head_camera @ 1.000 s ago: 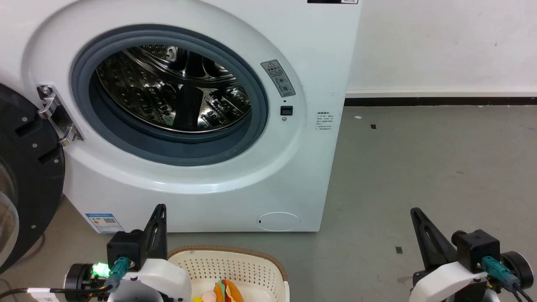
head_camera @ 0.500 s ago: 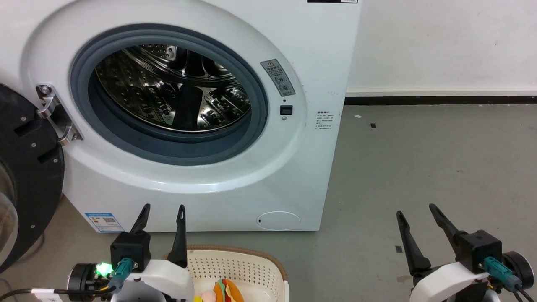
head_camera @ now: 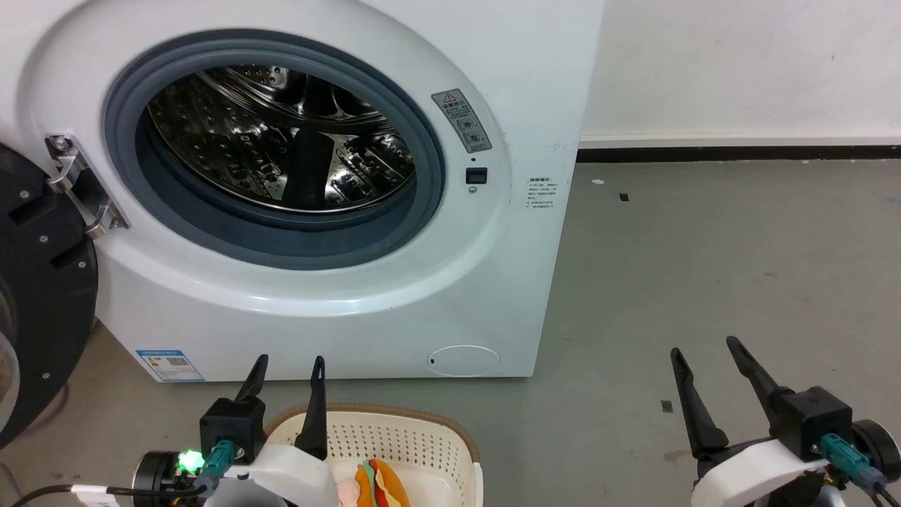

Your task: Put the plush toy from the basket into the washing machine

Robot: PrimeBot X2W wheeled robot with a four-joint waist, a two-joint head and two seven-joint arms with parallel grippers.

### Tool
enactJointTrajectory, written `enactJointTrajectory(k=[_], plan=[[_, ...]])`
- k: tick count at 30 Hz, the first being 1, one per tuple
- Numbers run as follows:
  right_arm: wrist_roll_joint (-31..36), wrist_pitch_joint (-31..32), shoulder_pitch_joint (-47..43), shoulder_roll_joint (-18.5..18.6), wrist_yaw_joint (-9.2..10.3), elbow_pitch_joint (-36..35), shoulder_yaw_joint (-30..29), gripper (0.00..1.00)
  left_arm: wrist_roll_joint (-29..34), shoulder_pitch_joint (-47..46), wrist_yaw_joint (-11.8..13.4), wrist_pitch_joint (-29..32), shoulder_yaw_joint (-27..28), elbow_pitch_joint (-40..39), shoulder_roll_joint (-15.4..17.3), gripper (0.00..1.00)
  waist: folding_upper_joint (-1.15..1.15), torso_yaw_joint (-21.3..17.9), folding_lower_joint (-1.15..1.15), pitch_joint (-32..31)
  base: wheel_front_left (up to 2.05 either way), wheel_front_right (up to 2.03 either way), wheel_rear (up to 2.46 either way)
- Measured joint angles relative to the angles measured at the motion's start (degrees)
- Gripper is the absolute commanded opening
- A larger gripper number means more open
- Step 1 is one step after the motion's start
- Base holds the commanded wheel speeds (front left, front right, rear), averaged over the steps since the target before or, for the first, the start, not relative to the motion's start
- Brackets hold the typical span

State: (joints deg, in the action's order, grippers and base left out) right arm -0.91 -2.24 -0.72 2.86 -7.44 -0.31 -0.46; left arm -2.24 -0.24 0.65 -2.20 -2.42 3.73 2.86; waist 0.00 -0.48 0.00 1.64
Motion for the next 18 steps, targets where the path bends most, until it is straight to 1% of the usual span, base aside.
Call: enactJointTrajectory(k=[8,18], plan=[[-0.18,-1.05,0.01,0.0,0.0,-0.69,-0.16,1.0,-0.9,-1.01,0.24,-0.99,-0.86,2.72,-0.01,1.0,0.0,-0.33,0.0,1.77,0.0,0.0,0.0],[-0.18,-2.01,0.25,0.0,0.0,-1.64,-0.29,1.0,-1.62,-3.55,0.19,-2.07,-2.2,8.0,-0.01,1.0,0.0,-0.77,0.0,4.79,0.0,0.0,0.0]])
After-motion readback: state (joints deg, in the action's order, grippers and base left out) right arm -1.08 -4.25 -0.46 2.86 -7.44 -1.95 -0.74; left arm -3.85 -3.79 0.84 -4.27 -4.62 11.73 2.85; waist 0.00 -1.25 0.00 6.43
